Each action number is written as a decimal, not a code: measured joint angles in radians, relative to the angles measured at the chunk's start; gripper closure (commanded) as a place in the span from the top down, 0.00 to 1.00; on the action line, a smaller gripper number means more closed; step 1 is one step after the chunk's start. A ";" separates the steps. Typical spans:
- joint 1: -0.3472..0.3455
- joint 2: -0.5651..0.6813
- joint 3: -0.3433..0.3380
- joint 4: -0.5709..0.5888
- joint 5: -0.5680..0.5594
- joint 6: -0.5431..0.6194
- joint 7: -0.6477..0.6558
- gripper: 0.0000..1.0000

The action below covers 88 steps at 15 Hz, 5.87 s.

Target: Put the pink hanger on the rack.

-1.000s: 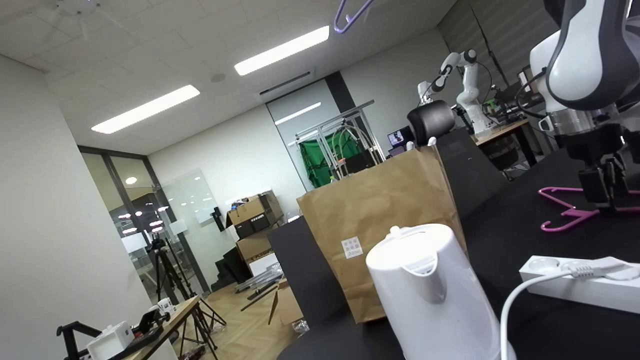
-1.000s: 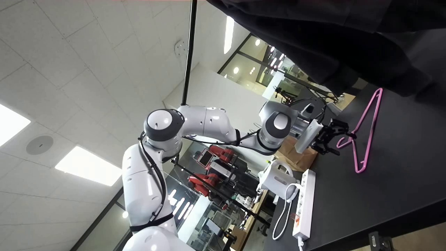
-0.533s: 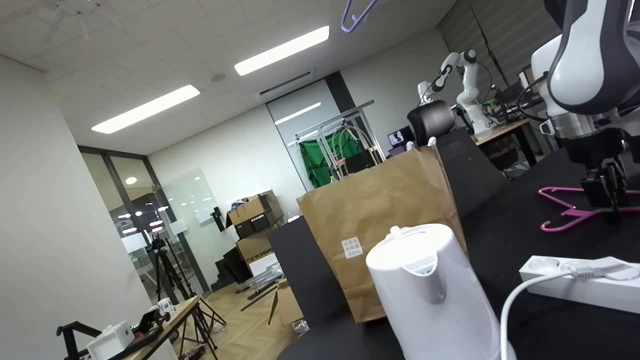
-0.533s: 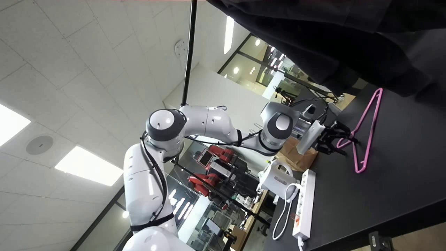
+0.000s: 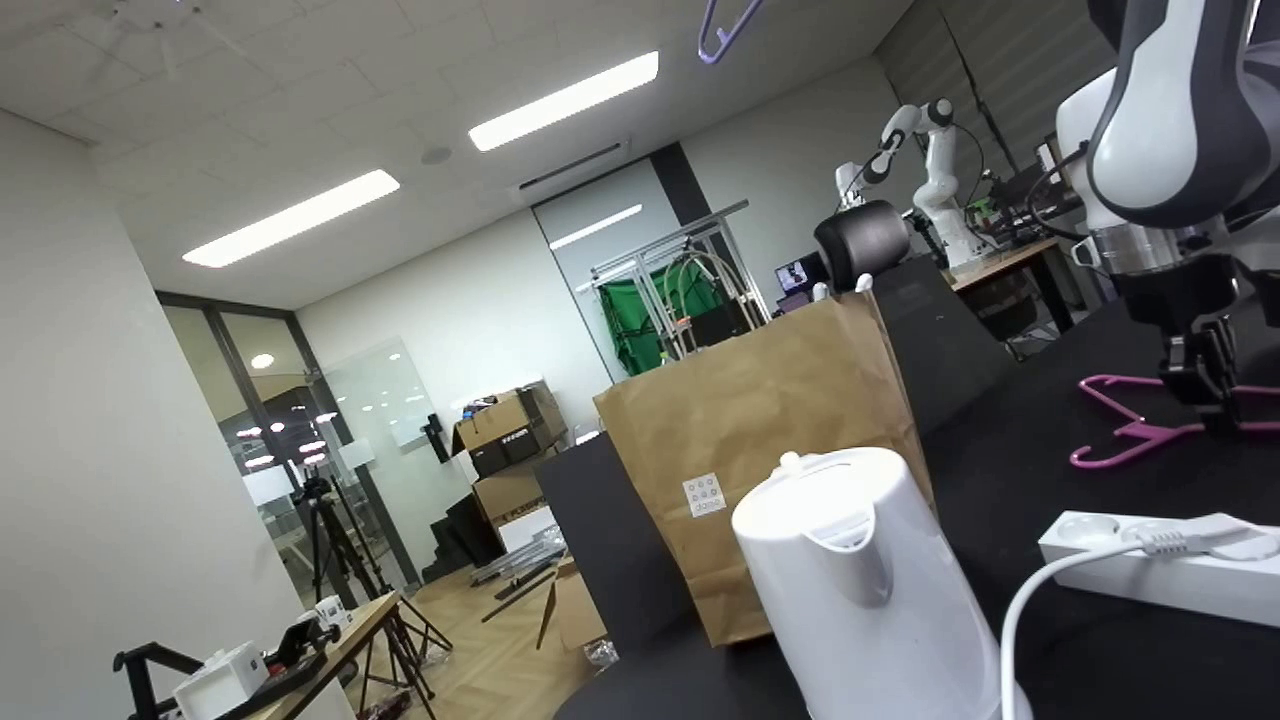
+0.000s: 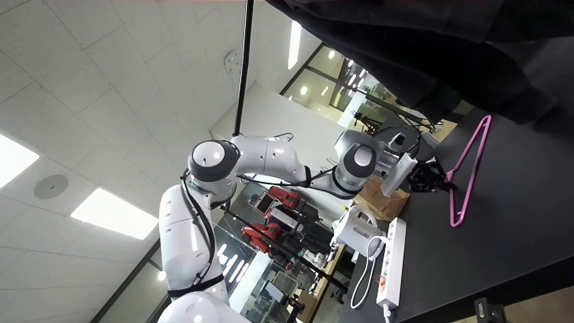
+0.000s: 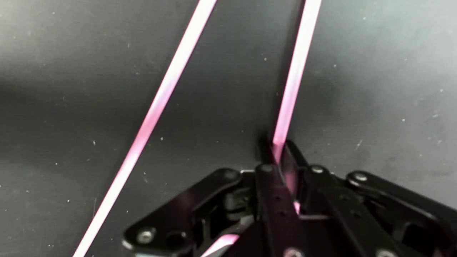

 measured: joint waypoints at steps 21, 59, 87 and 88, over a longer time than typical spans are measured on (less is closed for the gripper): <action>-0.058 -0.228 0.068 0.014 0.072 -0.418 -0.080 0.02; -0.069 -0.525 -0.111 -0.174 0.183 -0.824 -0.544 0.02; -0.071 -0.789 -0.344 -0.344 0.739 -1.112 -1.081 0.08; -0.071 -0.789 -0.344 -0.344 0.738 -1.112 -1.081 0.08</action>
